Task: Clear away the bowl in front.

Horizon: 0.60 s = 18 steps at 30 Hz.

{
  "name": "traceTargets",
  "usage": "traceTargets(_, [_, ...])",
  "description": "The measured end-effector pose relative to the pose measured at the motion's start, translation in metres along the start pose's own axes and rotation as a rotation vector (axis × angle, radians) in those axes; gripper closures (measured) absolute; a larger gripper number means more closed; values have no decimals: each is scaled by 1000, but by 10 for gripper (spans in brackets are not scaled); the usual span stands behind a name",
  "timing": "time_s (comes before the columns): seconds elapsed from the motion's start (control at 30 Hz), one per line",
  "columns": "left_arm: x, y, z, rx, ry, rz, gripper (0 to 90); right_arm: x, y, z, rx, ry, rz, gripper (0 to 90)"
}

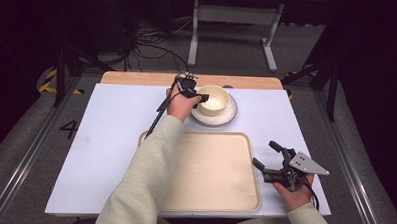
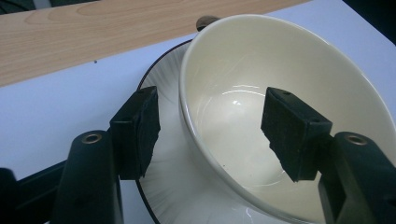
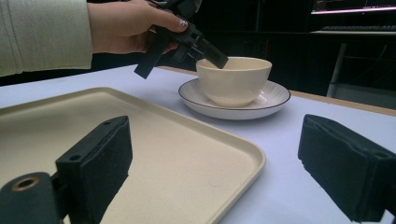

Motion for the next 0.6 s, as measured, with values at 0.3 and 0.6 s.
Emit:
traceTargets(0.3, [-6, 8, -6, -34, -48, 31, 476, 0, 0, 0, 2, -1, -2, 103])
traceTargets(0.6, [-4, 14, -9, -44, -91, 34, 670, 0, 0, 0, 3, 0, -2, 105])
Point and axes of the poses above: each handheld gripper's, and its own axes: y roughly forward along the jaws, z roughly out of its top, x roughly to its right, the point moved 9 cm from there along y, roughly forward along the jaws, and after that the axes turned 11 degrees about -y, right-handed, at the moved point
